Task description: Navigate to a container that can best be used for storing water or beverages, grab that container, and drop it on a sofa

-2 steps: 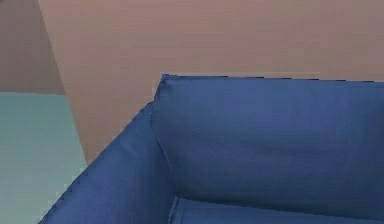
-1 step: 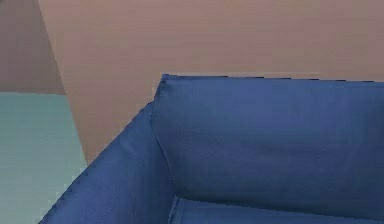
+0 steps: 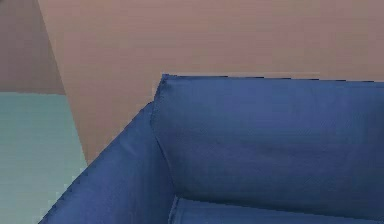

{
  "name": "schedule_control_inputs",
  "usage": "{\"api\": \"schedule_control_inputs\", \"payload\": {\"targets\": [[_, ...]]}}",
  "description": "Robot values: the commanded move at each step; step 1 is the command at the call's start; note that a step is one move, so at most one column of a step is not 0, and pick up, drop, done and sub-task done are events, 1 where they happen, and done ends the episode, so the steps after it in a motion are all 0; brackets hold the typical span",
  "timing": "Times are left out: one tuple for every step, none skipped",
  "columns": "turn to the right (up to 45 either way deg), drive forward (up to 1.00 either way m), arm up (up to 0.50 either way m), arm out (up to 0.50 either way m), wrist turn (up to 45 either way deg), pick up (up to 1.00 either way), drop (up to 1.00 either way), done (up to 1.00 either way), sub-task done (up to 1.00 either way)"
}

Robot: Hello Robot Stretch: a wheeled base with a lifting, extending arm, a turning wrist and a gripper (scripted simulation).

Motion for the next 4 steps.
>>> {"api": "schedule_control_inputs", "payload": {"targets": [[0.0, 0.0, -0.32, 0.0, 0.0, 0.0, 0.0, 0.0, 0.0], [0.0, 0.0, 0.0, 0.0, 0.0, 0.0, 1.0, 0.0, 0.0], [0.0, 0.0, 0.1, 0.0, 0.0, 0.0, 0.0, 0.0, 0.0], [0.0, 0.0, 0.0, -0.08, 0.0, 0.0, 0.0, 0.0, 0.0]]}}
